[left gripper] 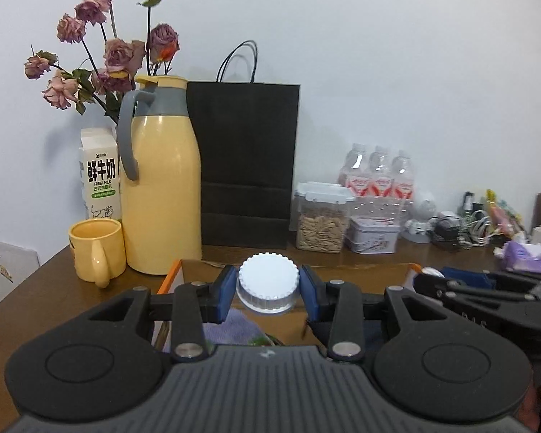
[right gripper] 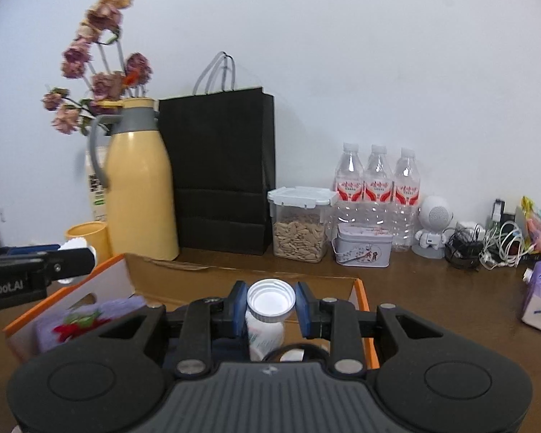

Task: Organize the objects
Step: 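Lower the screw cap with left tool while right tool lowers its cap into the box, opening both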

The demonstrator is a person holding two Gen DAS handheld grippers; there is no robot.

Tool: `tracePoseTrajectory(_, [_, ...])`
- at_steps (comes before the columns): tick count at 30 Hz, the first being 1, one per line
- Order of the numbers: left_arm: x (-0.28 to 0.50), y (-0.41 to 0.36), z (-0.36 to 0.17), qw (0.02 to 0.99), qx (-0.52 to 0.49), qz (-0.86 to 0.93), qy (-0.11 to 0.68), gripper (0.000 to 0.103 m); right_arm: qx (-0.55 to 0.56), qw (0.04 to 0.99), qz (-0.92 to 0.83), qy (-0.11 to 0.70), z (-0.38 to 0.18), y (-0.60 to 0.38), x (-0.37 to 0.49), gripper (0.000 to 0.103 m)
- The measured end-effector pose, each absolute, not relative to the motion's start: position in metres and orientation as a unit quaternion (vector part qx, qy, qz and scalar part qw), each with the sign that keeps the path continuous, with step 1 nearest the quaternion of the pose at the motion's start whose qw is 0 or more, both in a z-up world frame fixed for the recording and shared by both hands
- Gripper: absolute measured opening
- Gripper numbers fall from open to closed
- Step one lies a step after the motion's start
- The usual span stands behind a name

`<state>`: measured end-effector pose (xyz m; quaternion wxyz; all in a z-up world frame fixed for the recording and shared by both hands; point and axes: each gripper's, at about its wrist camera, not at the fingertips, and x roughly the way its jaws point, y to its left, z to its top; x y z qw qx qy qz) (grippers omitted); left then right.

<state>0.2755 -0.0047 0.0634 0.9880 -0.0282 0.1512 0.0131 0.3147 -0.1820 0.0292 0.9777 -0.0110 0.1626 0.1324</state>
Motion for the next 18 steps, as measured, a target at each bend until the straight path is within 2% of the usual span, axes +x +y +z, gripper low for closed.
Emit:
tracePoseTrajectory(5, [0.293, -0.001, 0.041, 0.981, -0.022, 0.01, 0.19, 0.039, -0.004, 0.972, 0.133, 0.194, 0.009, -0.185, 0.332, 0.027])
tracePoseTrajectory(12, [0.286, -0.008, 0.035, 0.982, 0.001, 0.006, 0.19, 0.041, -0.006, 0.97, 0.133, 0.204, 0.001, -0.185, 0.331, 0.028])
tracePoseTrajectory(14, [0.284, -0.01, 0.034, 0.982, 0.008, 0.006, 0.187, 0.048, -0.003, 0.97, 0.134, 0.204, 0.0, -0.186, 0.33, 0.028])
tracePoseTrajectory(15, [0.283, -0.01, 0.034, 0.983, 0.009, 0.008, 0.185, 0.056, -0.002, 0.97, 0.134, 0.204, 0.001, -0.186, 0.328, 0.03])
tracePoseTrajectory(18, [0.279, -0.01, 0.036, 0.984, 0.011, 0.016, 0.176, 0.072, 0.0, 0.97, 0.133, 0.204, 0.001, -0.187, 0.327, 0.042])
